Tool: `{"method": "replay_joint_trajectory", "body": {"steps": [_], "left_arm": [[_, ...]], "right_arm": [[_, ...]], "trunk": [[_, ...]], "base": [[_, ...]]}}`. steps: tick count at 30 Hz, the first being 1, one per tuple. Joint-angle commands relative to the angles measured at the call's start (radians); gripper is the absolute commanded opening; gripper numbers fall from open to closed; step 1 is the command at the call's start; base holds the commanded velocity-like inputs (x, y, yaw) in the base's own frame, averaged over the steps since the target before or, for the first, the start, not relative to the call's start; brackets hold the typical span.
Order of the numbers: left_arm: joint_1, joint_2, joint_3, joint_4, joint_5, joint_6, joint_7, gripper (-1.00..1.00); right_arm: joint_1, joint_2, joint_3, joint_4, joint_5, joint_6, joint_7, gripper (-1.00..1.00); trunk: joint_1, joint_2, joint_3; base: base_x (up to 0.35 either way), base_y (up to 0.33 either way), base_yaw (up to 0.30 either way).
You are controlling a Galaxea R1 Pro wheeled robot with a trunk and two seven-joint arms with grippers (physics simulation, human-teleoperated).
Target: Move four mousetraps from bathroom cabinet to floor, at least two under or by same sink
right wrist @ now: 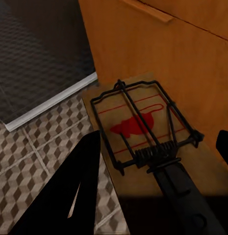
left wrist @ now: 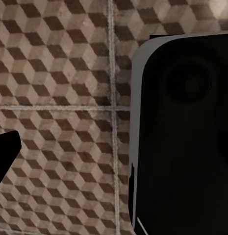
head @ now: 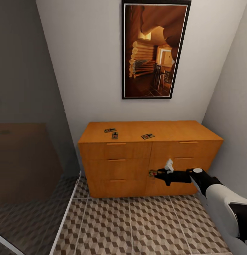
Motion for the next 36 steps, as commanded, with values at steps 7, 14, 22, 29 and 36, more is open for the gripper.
{"method": "replay_joint_trajectory", "body": {"steps": [7, 14, 22, 29, 36], "left_arm": [[-0.001, 0.000, 0.000, 0.000, -0.002, -0.007, 0.003, 1.00], [0.000, -0.004, 0.002, -0.028, -0.002, -0.006, 0.003, 1.00], [-0.001, -0.013, 0.006, -0.143, -0.002, 0.001, 0.004, 1.00], [-0.001, -0.042, 0.007, -0.271, -0.001, 0.023, 0.008, 1.00], [-0.001, -0.056, 0.007, -0.465, -0.002, 0.267, 0.008, 1.00]], "right_arm": [[0.063, 0.003, -0.007, 0.165, 0.012, -0.176, -0.103, -1.00], [0.212, 0.029, -0.006, 0.181, 0.013, -0.229, -0.206, -1.00], [0.335, 0.065, -0.006, 0.183, 0.012, -0.245, -0.310, -1.00], [0.445, 0.138, -0.006, 0.184, 0.010, -0.256, -0.527, -1.00], [0.544, 0.207, -0.006, 0.184, 0.009, -0.332, -0.669, -1.00]], "trunk": [[0.000, 0.000, -0.001], [0.000, 0.000, -0.001], [0.000, 0.000, -0.001], [0.000, 0.000, -0.001], [0.000, 0.000, -0.001]], "base": [[0.000, 0.000, 0.000], [0.000, 0.000, 0.000], [0.000, 0.000, 0.000], [0.000, 0.000, 0.000], [0.000, 0.000, 0.000]]}}
